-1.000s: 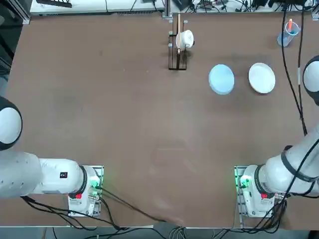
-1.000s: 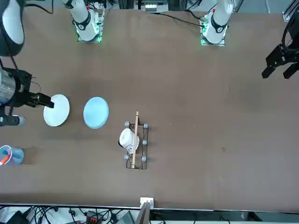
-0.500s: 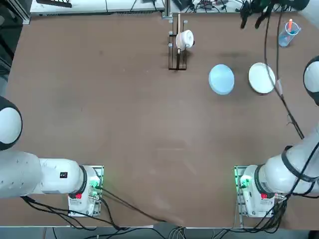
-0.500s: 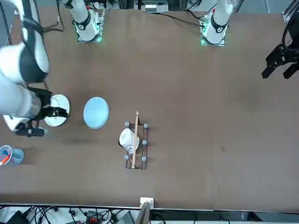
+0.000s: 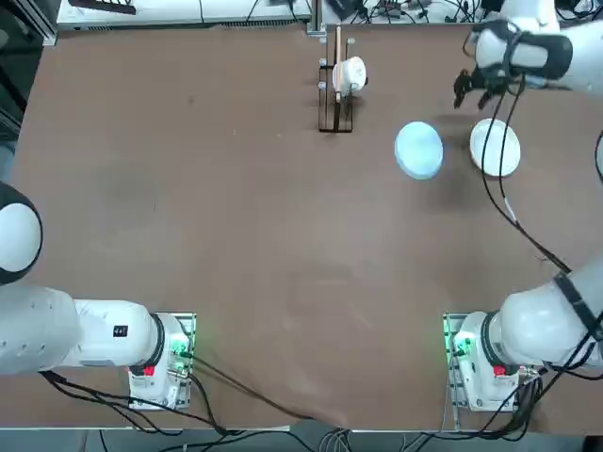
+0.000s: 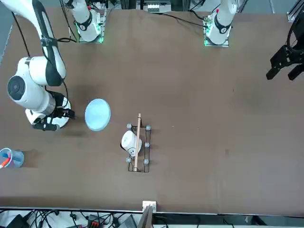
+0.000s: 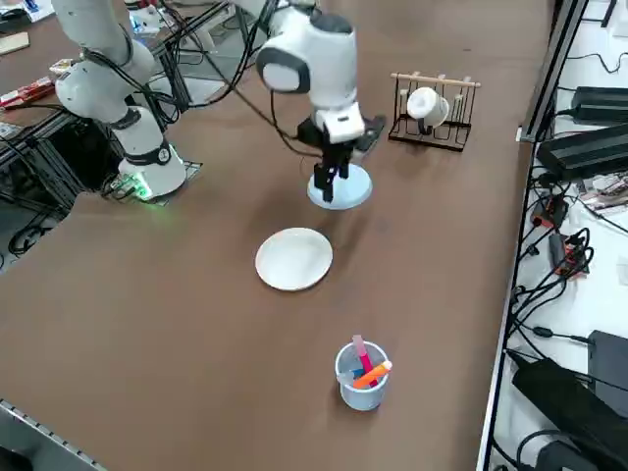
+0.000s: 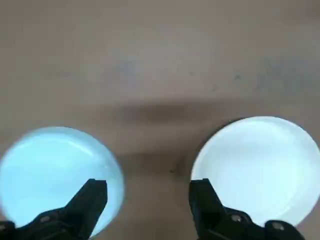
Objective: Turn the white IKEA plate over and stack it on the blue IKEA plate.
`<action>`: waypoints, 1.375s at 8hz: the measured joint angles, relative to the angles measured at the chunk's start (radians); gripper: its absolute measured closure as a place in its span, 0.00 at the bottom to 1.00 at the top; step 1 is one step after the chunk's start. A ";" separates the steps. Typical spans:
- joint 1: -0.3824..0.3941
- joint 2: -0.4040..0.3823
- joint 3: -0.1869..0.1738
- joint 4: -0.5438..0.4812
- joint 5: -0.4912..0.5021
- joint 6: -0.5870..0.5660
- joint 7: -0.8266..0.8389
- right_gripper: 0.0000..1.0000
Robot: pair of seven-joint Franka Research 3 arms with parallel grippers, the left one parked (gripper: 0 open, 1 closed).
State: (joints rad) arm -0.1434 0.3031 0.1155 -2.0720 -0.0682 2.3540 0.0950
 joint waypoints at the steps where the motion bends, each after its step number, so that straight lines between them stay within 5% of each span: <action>1: -0.026 0.008 -0.001 -0.065 0.000 0.081 -0.026 0.00; 4: -0.054 0.067 -0.001 -0.112 0.000 0.155 -0.072 0.01; 6: -0.054 0.082 -0.001 -0.111 -0.019 0.159 -0.077 0.15; 7: -0.054 0.084 -0.001 -0.111 -0.030 0.159 -0.077 0.29; 11: -0.070 0.093 -0.001 -0.111 -0.035 0.158 -0.098 0.31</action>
State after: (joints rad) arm -0.2138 0.3964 0.1144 -2.1831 -0.1037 2.5116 -0.0035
